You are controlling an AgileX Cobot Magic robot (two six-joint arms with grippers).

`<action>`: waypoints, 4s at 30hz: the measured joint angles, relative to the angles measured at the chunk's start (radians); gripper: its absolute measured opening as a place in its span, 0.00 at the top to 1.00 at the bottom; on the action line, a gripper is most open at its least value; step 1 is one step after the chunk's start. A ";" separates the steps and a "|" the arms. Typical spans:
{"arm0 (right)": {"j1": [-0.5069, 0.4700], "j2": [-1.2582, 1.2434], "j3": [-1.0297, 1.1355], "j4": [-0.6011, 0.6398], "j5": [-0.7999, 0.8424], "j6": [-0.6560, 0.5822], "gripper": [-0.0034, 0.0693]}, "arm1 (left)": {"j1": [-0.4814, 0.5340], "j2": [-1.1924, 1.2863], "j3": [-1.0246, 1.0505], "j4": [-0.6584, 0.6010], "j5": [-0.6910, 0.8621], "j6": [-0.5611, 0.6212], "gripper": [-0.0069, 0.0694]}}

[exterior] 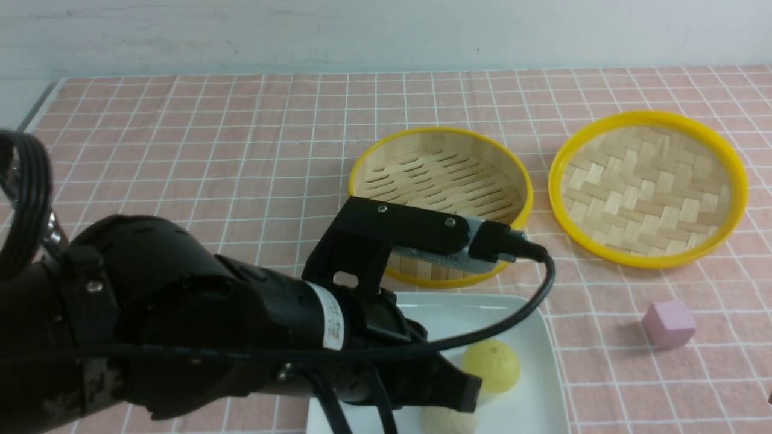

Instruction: Put the steamed buns into the plate on the pink tablecloth.

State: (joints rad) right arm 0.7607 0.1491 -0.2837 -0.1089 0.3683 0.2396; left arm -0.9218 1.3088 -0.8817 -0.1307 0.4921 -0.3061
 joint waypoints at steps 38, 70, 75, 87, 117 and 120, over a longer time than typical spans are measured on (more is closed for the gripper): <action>-0.696 -0.159 0.294 -0.005 0.029 0.001 0.91 | 0.000 -0.753 0.087 0.406 0.440 -0.132 0.90; -0.696 -0.159 0.295 -0.004 0.028 0.001 0.87 | 0.104 -0.934 0.352 0.462 0.089 -0.436 0.87; -0.696 -0.159 0.295 -0.004 0.028 0.001 0.87 | 0.288 -0.972 0.453 0.332 -0.036 -0.236 0.86; -0.696 -0.159 0.295 -0.004 0.028 0.001 0.86 | 0.852 -1.152 0.767 0.146 -0.098 0.087 0.85; -0.696 -0.159 0.295 -0.005 0.028 0.001 0.81 | 0.899 -1.320 0.902 0.236 -0.108 0.083 0.81; -0.696 -0.159 0.295 -0.005 0.028 0.001 0.81 | 0.899 -1.320 0.902 0.236 -0.108 0.083 0.81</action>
State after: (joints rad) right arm 0.0645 -0.0100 0.0113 -0.1134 0.3960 0.2405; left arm -0.0228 -0.0117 0.0203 0.1050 0.3845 -0.2234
